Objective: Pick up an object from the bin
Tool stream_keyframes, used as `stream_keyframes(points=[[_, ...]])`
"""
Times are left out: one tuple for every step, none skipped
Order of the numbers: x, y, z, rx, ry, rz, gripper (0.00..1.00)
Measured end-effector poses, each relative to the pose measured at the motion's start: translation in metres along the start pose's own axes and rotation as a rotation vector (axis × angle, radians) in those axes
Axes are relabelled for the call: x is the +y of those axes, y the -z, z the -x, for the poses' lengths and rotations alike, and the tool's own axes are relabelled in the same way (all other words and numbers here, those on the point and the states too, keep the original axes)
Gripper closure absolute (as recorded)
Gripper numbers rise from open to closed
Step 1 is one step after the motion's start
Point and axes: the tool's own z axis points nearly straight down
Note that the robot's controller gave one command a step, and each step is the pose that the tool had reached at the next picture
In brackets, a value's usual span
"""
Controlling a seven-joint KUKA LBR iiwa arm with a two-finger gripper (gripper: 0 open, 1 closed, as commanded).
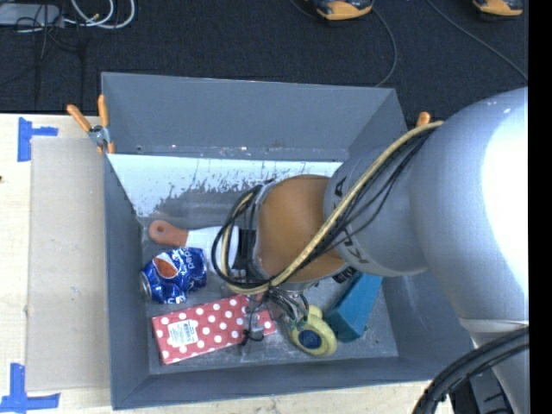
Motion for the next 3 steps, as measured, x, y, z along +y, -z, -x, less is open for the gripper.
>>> stream_keyframes(points=[[0.0, 0.0, 0.0, 0.0, 0.0, 0.0, 1.0], [0.0, 0.008, -0.002, 0.008, 0.0, -0.001, 1.0], [0.0, 0.037, -0.002, 0.006, -0.001, -0.001, 1.0]])
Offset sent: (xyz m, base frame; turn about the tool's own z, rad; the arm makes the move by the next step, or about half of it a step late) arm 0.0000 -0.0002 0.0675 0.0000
